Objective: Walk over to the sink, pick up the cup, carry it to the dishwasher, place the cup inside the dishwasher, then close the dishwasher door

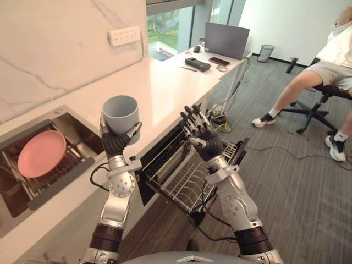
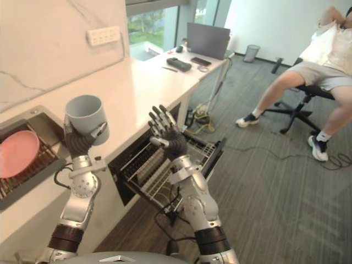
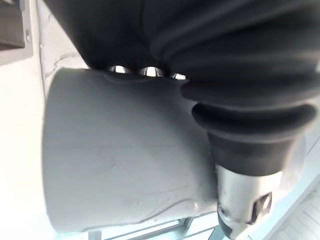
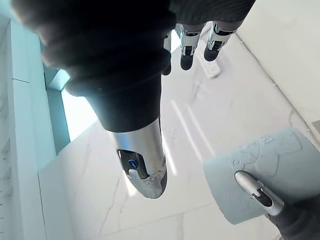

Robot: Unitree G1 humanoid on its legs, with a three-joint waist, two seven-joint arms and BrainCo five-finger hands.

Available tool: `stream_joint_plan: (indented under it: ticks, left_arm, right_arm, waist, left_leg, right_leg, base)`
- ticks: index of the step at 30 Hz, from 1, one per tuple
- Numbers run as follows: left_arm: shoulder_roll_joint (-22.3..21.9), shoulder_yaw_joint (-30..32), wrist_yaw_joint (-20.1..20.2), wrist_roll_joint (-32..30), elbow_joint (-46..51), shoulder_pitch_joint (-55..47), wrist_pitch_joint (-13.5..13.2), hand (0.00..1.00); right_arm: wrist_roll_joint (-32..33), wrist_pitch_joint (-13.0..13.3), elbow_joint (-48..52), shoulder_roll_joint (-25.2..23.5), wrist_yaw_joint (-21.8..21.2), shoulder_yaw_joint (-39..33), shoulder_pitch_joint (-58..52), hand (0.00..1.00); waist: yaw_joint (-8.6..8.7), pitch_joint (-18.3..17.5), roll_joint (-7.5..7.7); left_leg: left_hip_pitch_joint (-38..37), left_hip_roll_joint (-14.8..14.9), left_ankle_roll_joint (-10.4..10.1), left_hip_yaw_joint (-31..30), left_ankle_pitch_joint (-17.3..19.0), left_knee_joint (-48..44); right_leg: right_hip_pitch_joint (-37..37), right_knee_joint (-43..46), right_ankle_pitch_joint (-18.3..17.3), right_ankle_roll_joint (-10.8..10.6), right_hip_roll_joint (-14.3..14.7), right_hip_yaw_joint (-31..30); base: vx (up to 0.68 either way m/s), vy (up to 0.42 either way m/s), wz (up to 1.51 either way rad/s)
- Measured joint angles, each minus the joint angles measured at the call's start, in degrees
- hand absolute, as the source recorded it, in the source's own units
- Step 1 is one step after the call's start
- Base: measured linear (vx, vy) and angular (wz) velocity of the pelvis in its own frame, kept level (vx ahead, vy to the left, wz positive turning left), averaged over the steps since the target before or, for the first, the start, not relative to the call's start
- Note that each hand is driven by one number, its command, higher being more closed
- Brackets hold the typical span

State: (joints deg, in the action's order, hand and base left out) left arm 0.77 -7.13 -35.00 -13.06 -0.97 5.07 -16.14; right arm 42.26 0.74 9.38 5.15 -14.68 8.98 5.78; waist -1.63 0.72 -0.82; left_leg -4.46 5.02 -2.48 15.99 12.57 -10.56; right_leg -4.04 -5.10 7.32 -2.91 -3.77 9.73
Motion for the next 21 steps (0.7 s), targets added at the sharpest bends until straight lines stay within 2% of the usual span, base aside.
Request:
stream_joint_plan:
  ticks: [1, 2, 3, 4, 6, 9, 13, 21]
  left_arm:
    - [-0.24, -0.02, -1.02, -2.17, 0.05, 0.05, 0.9, 1.0]
    - [-0.07, -0.02, -1.54, -3.44, 0.19, 0.09, 1.43, 1.0]
    - [0.39, -0.27, -2.6, -5.61, 0.2, 0.0, 2.43, 1.0]
    - [0.25, -0.25, -3.73, -6.93, 0.23, -0.1, 3.41, 1.0]
    - [0.24, -0.23, -4.61, -8.7, 0.28, 0.01, 4.84, 1.0]
    - [-0.11, -0.75, -4.57, -10.59, 0.28, 0.46, 6.5, 1.0]
    - [-0.13, -2.68, -4.53, -12.37, 0.28, 2.33, 7.81, 1.0]
    - [-0.3, -6.04, -4.12, -13.05, 0.33, 2.65, 9.49, 1.0]
  right_arm:
    - [-0.04, -0.13, -0.01, 0.15, 1.15, -0.1, 0.59, 0.0]
    - [-0.05, -0.34, 0.0, -0.08, 1.46, -0.14, 0.83, 0.0]
    - [-0.39, -1.14, -0.07, -0.21, 1.51, 0.05, 1.47, 0.0]
    - [-1.05, -1.53, -0.06, -0.09, 1.46, 0.31, 2.38, 0.0]
    - [-1.41, -2.23, -0.1, -0.01, 1.49, 1.09, 3.69, 0.0]
    - [-2.23, -2.86, -0.06, -0.03, 1.57, 2.19, 4.73, 0.0]
    - [-3.21, -5.53, 0.06, -0.21, 4.02, 4.48, 8.31, 0.0]
    - [-4.88, -10.96, 0.77, -1.86, 7.52, 8.22, 10.62, 0.0]
  waist:
    - [0.08, 0.33, -1.01]
    - [0.22, 0.01, 0.13]
    - [-0.05, 0.03, 0.86]
    - [-0.66, 0.08, 0.56]
    - [-0.78, 0.48, -0.11]
    - [-1.16, 0.92, -0.08]
    - [-1.34, 1.67, 1.1]
    - [-1.9, 1.78, 1.15]
  left_leg:
    - [0.34, 0.39, 0.52, -0.58, -0.59, 0.88]
    - [0.28, -0.17, 0.35, -1.17, -0.89, 1.15]
    - [-0.02, -1.61, 0.04, -2.36, -1.21, 1.39]
    - [0.55, -1.86, 0.06, -3.02, -1.97, 1.08]
    - [1.57, -2.02, 0.11, -3.58, -2.24, 0.64]
    - [1.43, -2.03, 0.16, -5.23, -2.04, 0.69]
    - [1.63, -2.14, 0.39, -5.23, -1.88, 0.18]
    - [2.81, -2.03, 0.26, -6.75, -1.92, -0.36]
  right_leg:
    - [-0.21, 1.55, 0.0, 1.02, -0.21, 1.43]
    - [-0.08, 2.78, 0.19, 1.29, -0.54, 1.99]
    - [0.04, 2.53, 2.24, 0.38, -1.17, 2.13]
    - [0.16, 1.32, 3.36, 0.68, -1.0, 2.0]
    - [-0.09, 0.38, 4.41, 0.74, -1.0, 2.07]
    - [0.03, 0.02, 4.35, 0.77, -0.81, 2.08]
    - [0.03, -0.01, 4.03, 1.04, -0.99, 2.12]
    - [-0.11, -0.01, 3.52, 1.47, -1.12, 3.72]
  base:
    - [-0.06, 0.015, 0.19]
    - [0.03, 0.0, 0.27]
    - [0.06, 0.005, 0.16]
    - [0.06, 0.003, 0.08]
    - [0.02, 0.001, 0.0]
    - [0.0, 0.012, -0.03]
    - [-0.03, 0.028, -0.01]
    - [-0.01, 0.012, 0.1]
